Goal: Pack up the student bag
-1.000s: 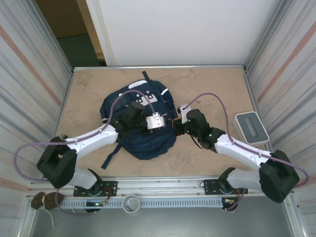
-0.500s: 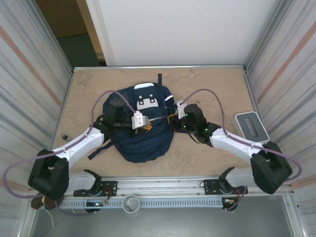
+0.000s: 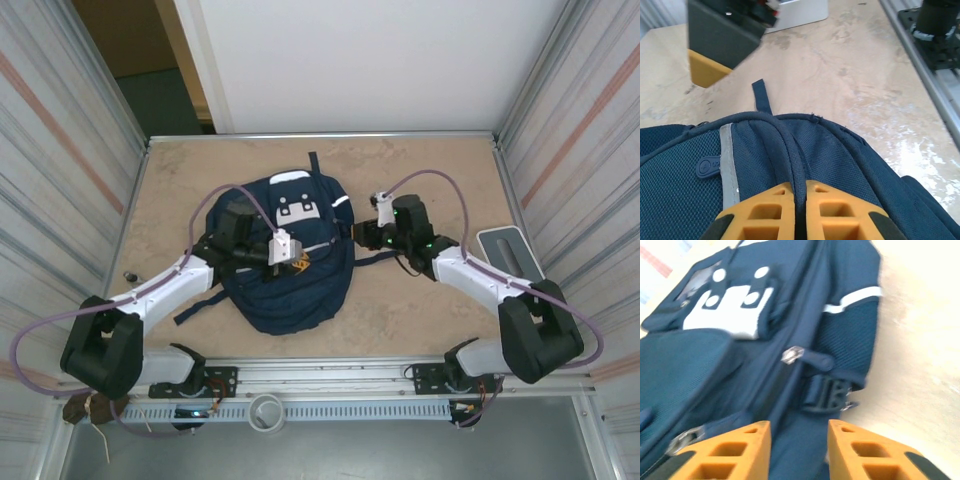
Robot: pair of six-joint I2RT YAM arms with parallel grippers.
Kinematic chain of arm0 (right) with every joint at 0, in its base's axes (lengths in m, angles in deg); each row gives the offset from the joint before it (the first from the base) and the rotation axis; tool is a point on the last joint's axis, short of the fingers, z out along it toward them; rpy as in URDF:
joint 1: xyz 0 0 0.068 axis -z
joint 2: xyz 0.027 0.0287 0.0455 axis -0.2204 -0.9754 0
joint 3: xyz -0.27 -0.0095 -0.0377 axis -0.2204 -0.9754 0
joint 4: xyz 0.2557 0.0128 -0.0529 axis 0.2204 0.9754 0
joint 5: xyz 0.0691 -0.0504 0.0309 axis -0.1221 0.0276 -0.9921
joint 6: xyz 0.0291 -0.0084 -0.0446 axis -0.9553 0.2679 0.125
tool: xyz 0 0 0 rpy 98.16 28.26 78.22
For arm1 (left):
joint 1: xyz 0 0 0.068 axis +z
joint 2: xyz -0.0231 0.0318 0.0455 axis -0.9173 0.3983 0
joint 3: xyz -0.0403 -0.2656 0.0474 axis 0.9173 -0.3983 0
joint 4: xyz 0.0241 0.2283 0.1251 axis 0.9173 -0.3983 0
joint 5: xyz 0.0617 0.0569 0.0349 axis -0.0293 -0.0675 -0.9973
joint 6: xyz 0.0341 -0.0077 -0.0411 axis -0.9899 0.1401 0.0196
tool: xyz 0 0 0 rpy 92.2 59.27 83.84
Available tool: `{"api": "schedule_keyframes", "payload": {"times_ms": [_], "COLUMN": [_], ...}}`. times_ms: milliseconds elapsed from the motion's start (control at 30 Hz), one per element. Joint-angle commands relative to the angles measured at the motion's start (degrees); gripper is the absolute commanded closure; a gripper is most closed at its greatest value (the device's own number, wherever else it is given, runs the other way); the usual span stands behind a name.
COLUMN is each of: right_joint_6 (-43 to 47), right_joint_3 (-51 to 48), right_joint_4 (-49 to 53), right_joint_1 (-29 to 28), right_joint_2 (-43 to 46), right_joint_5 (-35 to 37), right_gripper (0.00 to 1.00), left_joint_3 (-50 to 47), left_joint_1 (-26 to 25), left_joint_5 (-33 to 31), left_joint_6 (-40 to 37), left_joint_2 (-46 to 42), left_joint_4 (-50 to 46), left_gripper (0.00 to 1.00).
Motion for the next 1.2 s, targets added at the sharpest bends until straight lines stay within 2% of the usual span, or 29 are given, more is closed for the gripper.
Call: {"api": "schedule_keyframes", "payload": {"times_ms": [0, 100, 200, 267, 300, 367, 467, 500, 567, 700, 833, 1167], "right_joint_6": [-6.4, -10.9, -13.4, -15.2, -16.1, -16.6, -15.3, -14.8, -14.3, -14.2, -13.7, -9.7], "right_joint_3": [1.1, 6.9, 14.3, 17.9, 19.2, 20.6, 18.7, 17.1, 13.6, 7.0, 4.0, 8.6], "right_joint_4": [2.4, 4.1, 5.9, 4.6, 3.7, 3.4, 4.9, 5.1, 5.1, 4.6, 2.5, 5.5], "right_joint_1": [4.7, 6.0, 6.2, 6.2, 6.0, 6.0, 6.5, 7.0, 7.8, 7.9, 7.7, 8.1], "right_joint_2": [-1.6, -9.1, -18.3, -23.5, -25.5, -27.1, -24.9, -23.1, -19.2, -11.9, -9.6, -10.8], "right_joint_5": [-7.2, -6.0, -5.2, -8.4, -9.9, -11.2, -7.6, -5.9, -3.3, 1.5, 2.4, 2.3], "right_gripper": [0.57, 0.41, 0.36, 0.35, 0.39, 0.52, 0.85, 0.93, 1.0, 1.0, 0.99, 0.94], "left_joint_3": [3.2, 3.2, 3.0, 2.9, 2.8, 2.4, 0.3, -0.7, -2.5, -3.9, -3.6, -1.1], "left_joint_1": [-0.9, -1.1, -1.1, -1.2, -1.2, -1.0, 0.0, 0.4, 1.0, 1.4, 1.5, 1.5], "left_joint_5": [7.7, 7.7, 7.9, 7.7, 7.4, 6.3, 3.1, 1.2, -2.8, -10.3, -9.9, -9.1], "left_joint_6": [-2.6, -2.6, -2.5, -2.5, -2.4, -1.9, 0.9, 2.3, 4.7, 6.9, 6.9, 7.2], "left_joint_2": [0.0, 0.3, 0.4, 0.5, 0.5, 0.3, -0.8, -1.3, -1.9, -1.8, -0.4, 4.3], "left_joint_4": [0.3, 0.3, 0.6, 0.5, 0.5, 0.7, 2.7, 4.0, 6.1, 7.1, 7.6, 7.1], "left_gripper": [0.95, 0.95, 0.95, 0.95, 0.94, 0.93, 0.91, 0.91, 0.9, 0.89, 0.88, 0.88]}}
